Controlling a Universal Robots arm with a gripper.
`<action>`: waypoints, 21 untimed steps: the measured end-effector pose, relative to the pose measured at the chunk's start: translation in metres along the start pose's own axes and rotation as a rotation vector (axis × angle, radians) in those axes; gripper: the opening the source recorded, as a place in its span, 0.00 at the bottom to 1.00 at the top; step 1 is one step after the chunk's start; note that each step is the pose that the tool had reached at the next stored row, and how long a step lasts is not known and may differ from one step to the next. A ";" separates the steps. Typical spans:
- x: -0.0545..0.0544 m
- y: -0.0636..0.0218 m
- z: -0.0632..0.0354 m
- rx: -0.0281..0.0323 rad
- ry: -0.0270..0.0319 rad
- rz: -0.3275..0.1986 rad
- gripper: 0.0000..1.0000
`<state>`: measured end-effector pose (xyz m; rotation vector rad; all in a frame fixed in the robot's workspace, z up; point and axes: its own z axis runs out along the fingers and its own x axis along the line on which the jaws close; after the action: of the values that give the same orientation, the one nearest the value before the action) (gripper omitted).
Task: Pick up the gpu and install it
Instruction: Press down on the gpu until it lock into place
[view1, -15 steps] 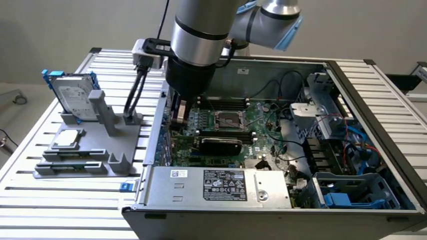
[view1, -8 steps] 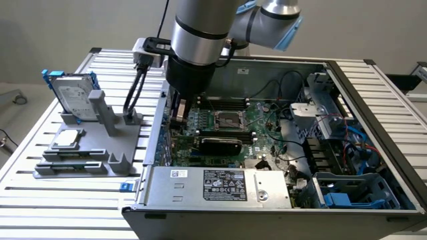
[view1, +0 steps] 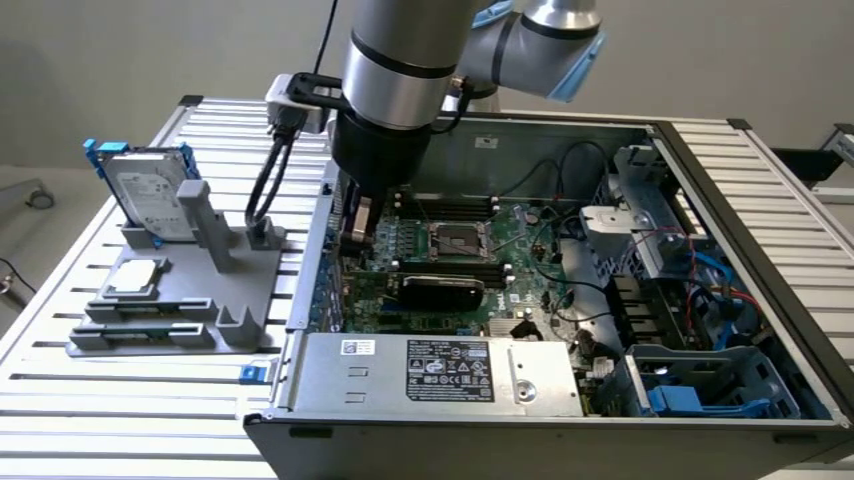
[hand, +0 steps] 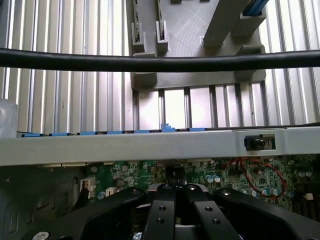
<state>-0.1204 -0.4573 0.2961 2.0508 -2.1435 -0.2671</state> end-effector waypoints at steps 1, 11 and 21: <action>0.000 0.0000 -0.0001 0.0000 -0.0006 0.003 0.11; -0.002 -0.0002 -0.0001 0.0002 -0.0140 0.058 0.11; -0.002 -0.0041 -0.0010 0.0016 0.0028 0.068 0.11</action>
<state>-0.1160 -0.4551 0.2961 1.9733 -2.2073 -0.2535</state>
